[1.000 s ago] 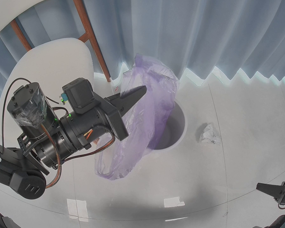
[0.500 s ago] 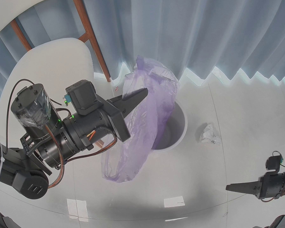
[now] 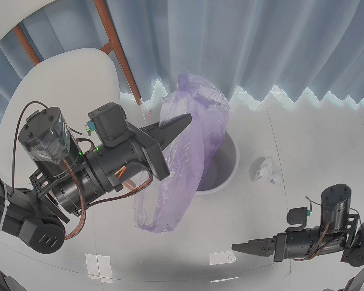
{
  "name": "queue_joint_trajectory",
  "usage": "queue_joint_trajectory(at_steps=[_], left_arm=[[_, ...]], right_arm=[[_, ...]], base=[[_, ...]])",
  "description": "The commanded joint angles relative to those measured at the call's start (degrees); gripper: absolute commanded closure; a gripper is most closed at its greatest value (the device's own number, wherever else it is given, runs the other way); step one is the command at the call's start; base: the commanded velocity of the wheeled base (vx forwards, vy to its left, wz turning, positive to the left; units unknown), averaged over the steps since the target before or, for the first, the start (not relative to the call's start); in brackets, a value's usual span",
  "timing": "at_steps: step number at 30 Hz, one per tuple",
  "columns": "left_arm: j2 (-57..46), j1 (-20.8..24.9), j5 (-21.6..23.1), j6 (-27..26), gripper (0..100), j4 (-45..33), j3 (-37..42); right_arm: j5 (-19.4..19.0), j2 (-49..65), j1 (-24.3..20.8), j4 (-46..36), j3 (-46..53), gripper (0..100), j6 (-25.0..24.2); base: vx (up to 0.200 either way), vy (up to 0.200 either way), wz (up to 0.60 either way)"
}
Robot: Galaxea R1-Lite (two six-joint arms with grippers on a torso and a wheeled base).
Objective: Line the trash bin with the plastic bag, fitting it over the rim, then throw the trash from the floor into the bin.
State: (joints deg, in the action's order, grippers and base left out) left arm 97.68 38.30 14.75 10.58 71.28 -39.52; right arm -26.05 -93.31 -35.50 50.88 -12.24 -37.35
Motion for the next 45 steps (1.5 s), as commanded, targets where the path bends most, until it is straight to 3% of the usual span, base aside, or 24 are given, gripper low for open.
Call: queue_joint_trajectory(at_steps=[1,10,13,15,26,40,41,45], left_arm=[[0.1,0.0,0.0,0.6,100,0.0,-0.2],[0.1,0.1,0.0,0.6,100,0.0,-0.2],[0.3,0.0,0.0,0.6,100,0.0,-0.2],[0.3,0.0,0.0,0.6,100,0.0,-0.2],[0.5,0.1,0.0,0.6,100,0.0,-0.6],[0.8,0.1,0.5,1.0,100,0.0,-1.4],[0.8,0.1,0.5,1.2,100,0.1,-1.4],[0.8,0.2,0.5,1.5,100,0.1,-1.7]], right_arm=[[1.0,-12.3,-3.8,5.4,1.2,0,-1.0],[3.2,-24.2,-8.7,24.1,3.6,0,-2.6],[3.6,-30.4,-10.2,36.8,6.2,0,-2.6],[4.4,-31.9,-10.9,39.1,7.1,0,-2.4],[5.7,-32.8,-11.7,39.0,-1.6,0,-3.6],[5.7,-41.6,-18.0,39.1,-17.6,0,-6.3],[5.7,-42.0,-18.1,39.0,-18.3,100,-6.3],[5.7,-44.2,-17.6,39.0,-21.2,100,-7.0]], base=[[0.000,0.000,0.00],[0.000,0.000,0.00],[0.000,0.000,0.00],[0.000,0.000,0.00],[0.000,0.000,0.00],[0.000,0.000,0.00],[0.000,0.000,0.00],[0.000,0.000,0.00]])
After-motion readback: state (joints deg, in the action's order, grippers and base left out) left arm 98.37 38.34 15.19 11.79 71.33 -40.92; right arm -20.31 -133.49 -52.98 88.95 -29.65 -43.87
